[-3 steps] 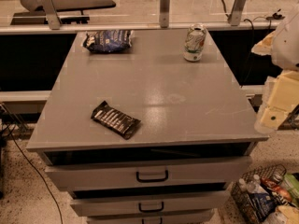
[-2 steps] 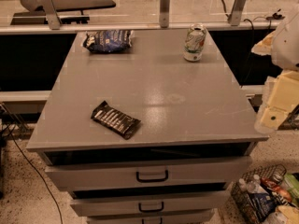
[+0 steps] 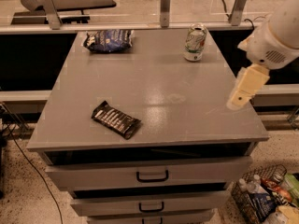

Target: Pick 7up can

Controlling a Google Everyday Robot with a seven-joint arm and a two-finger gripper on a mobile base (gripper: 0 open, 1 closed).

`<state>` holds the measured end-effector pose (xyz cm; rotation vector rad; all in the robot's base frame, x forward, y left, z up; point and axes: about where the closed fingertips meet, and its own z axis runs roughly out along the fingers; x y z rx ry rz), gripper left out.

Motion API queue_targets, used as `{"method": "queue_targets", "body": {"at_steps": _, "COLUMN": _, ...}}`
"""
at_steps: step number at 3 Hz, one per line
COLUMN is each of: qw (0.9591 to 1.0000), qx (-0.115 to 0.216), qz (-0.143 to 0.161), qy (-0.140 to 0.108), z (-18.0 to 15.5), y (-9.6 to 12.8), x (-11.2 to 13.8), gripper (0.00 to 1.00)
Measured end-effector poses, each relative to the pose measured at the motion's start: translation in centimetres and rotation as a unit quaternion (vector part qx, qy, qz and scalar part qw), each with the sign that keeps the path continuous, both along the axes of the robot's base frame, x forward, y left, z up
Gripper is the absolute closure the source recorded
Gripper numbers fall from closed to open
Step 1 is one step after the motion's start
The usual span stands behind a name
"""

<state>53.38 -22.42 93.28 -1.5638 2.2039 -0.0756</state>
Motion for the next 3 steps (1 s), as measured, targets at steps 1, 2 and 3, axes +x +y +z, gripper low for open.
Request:
{"method": "queue_targets", "body": {"at_steps": 1, "qw": 0.9973, "qx": 0.055, "qz": -0.03, "qy": -0.037, "z": -2.2, "y": -0.8, "x": 6.5, "gripper": 0.0}}
{"method": "queue_targets", "body": {"at_steps": 2, "qw": 0.9858, "qx": 0.135, "qz": -0.056, "qy": -0.083, "z": -3.5, "y": -2.0, "x": 13.2, "gripper": 0.0}}
{"method": "queue_targets", "body": {"at_steps": 3, "qw": 0.9638, "qx": 0.219, "qz": -0.075, "qy": -0.132, "z": -2.9, "y": -2.8, "x": 19.3, "gripper": 0.0}}
